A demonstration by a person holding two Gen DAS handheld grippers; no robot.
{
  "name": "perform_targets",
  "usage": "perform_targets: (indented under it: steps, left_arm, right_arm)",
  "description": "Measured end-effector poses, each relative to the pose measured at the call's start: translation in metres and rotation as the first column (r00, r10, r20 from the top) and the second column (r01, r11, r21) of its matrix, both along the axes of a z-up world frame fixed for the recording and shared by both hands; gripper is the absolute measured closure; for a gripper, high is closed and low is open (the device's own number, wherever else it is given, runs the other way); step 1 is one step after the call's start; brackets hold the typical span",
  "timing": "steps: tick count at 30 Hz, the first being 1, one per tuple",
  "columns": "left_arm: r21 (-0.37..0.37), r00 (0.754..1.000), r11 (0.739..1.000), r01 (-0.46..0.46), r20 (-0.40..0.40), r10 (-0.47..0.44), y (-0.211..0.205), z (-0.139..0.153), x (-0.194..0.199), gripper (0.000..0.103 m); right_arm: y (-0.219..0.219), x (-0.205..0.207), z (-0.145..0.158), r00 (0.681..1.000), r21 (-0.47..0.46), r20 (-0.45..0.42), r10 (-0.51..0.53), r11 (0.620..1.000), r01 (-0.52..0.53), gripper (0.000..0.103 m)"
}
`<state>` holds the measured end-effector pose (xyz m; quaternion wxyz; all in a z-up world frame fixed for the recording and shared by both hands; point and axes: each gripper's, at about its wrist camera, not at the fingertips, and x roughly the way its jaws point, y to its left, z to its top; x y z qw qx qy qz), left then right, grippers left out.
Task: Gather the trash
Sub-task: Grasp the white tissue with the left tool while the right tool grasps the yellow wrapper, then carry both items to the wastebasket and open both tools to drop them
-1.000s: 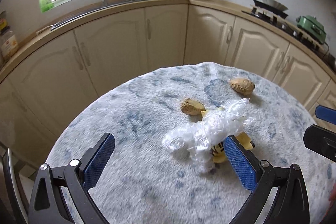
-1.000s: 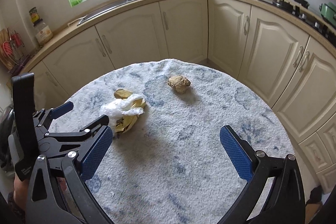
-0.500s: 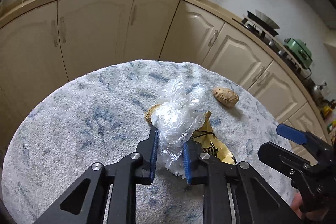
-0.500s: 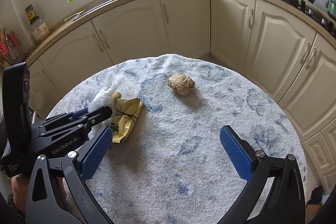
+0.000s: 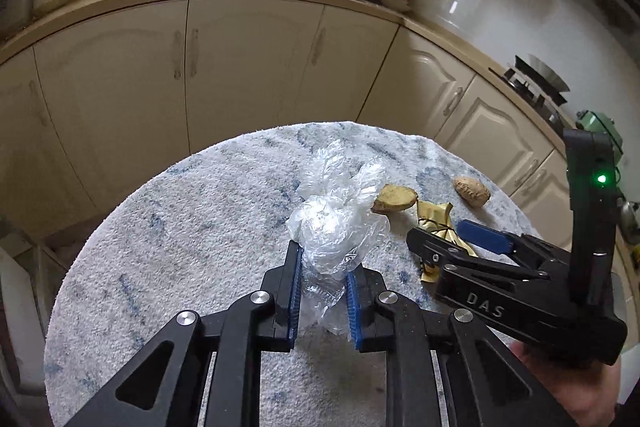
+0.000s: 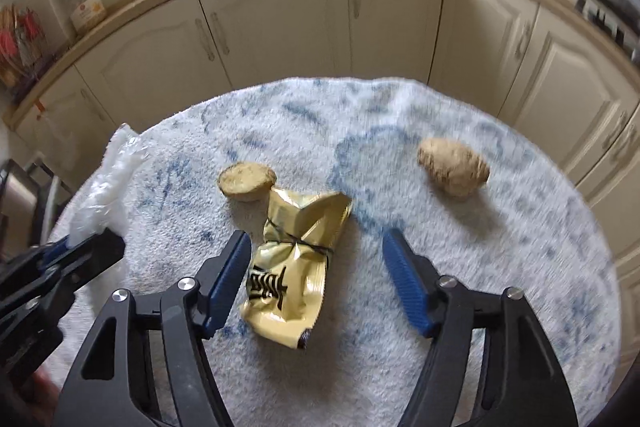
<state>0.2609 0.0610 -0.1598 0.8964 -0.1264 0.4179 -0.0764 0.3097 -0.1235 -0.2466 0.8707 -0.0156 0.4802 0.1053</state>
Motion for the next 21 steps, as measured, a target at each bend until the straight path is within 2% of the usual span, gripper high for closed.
perform_targets:
  steps: [1, 2, 6, 12, 21]
  left_arm:
    - [-0.001, 1.0, 1.0, 0.0, 0.0, 0.0, 0.002, 0.001, 0.003, 0.087]
    - [-0.006, 1.0, 1.0, -0.001, 0.0, 0.001, 0.004, 0.002, 0.005, 0.087]
    - [-0.015, 1.0, 1.0, 0.002, 0.009, -0.002, -0.003, 0.008, 0.015, 0.087]
    - [-0.01, 0.999, 1.0, 0.016, 0.04, -0.016, -0.011, 0.024, 0.006, 0.087]
    - [0.037, 0.991, 0.997, 0.068, 0.11, -0.071, -0.063, 0.05, -0.064, 0.087]
  right_arm:
    - [0.002, -0.002, 0.0, 1.0, -0.007, 0.006, 0.01, 1.0, -0.01, 0.053]
    - [0.003, -0.004, 0.001, 1.0, 0.003, 0.008, 0.023, 1.0, -0.023, 0.066]
    - [-0.007, -0.017, 0.003, 1.0, 0.046, -0.002, 0.029, 0.998, -0.029, 0.067]
    - [-0.036, -0.055, 0.024, 1.0, 0.121, 0.021, 0.001, 0.993, -0.003, 0.067]
    - [-0.079, -0.125, 0.067, 0.995, 0.169, 0.088, -0.04, 0.985, 0.025, 0.067]
